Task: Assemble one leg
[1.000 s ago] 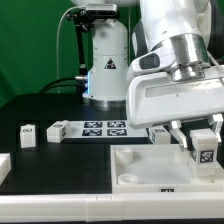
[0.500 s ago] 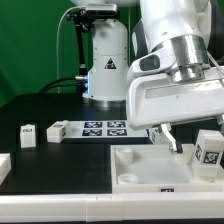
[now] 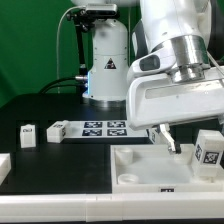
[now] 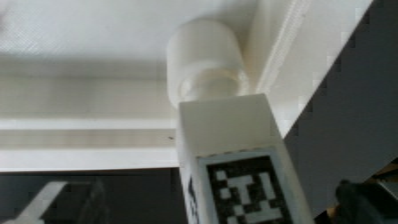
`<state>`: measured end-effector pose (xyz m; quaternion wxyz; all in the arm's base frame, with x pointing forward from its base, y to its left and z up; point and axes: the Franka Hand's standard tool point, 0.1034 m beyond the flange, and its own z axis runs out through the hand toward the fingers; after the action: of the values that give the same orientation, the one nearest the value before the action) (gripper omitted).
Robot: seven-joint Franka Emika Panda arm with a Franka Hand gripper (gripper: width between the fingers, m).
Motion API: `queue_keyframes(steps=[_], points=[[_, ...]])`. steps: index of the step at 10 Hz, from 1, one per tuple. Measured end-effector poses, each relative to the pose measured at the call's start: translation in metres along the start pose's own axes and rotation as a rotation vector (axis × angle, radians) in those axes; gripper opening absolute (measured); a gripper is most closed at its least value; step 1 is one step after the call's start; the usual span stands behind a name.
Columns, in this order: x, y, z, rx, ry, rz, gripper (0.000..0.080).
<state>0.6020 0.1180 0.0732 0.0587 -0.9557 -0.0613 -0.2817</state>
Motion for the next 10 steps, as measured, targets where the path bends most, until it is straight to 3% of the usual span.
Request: queue_keyframes(steps=[4,5,7,10], points=[[-0.002,-0.001,0.001,0.005,-0.037,0.0,0.0649],[-0.006,-0.002,0.003,0.011,-0.091,0.003,0.0649],[0.004,-0.004,0.0,0.031,-0.258,0.005,0.0649],[0.0,-0.009,-0.005,0.069,-0.53,0.009,0.0649]])
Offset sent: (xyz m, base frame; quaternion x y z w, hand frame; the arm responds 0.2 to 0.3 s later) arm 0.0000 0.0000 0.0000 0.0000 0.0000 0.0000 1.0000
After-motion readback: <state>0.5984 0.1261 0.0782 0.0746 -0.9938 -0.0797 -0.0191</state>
